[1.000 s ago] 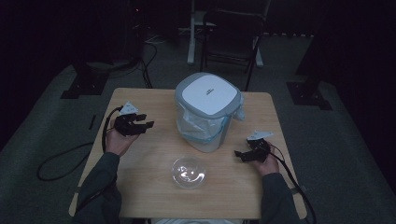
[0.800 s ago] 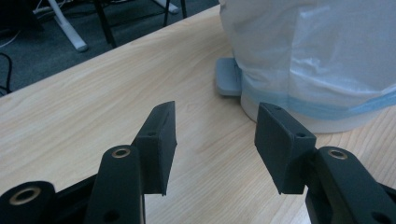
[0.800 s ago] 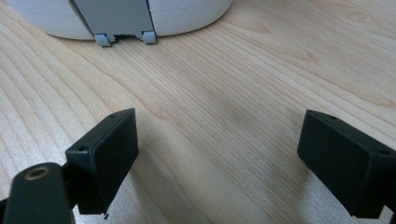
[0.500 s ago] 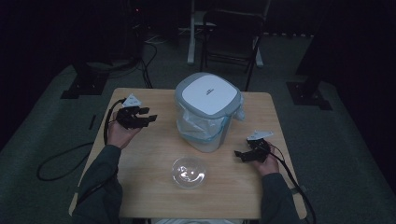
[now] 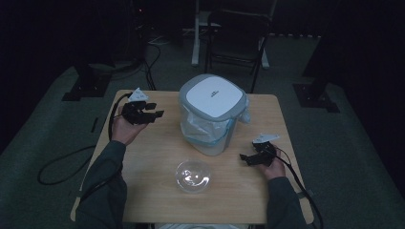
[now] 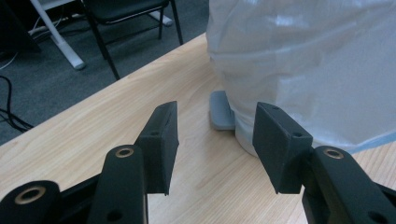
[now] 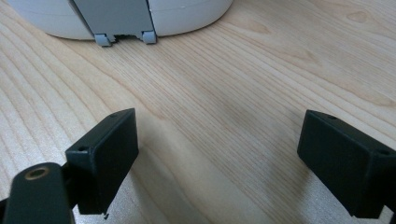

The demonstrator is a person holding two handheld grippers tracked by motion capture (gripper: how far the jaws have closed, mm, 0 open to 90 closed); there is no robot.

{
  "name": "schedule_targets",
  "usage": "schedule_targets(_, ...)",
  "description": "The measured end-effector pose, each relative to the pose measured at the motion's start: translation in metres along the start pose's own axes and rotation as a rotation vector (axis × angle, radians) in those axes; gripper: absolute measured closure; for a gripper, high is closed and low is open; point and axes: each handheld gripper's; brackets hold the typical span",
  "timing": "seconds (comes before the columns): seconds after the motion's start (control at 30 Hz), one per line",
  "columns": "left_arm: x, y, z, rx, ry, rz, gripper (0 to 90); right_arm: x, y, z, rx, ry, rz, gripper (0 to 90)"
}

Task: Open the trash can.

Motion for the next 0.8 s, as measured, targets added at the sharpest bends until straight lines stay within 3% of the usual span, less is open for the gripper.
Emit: schedule_targets(0.8,-0.041,0.000,-0.002,0.034,0.025,0.034,50.7,0.000,0.000,0.000,0.001,0.000,0.000,11.6)
Point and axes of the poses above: each handheld gripper's, and its own axes: y roughly forward along the jaws, x roughly out of its underside, z roughly to its right, and after that the axes turned 14 degrees about -x, right-handed
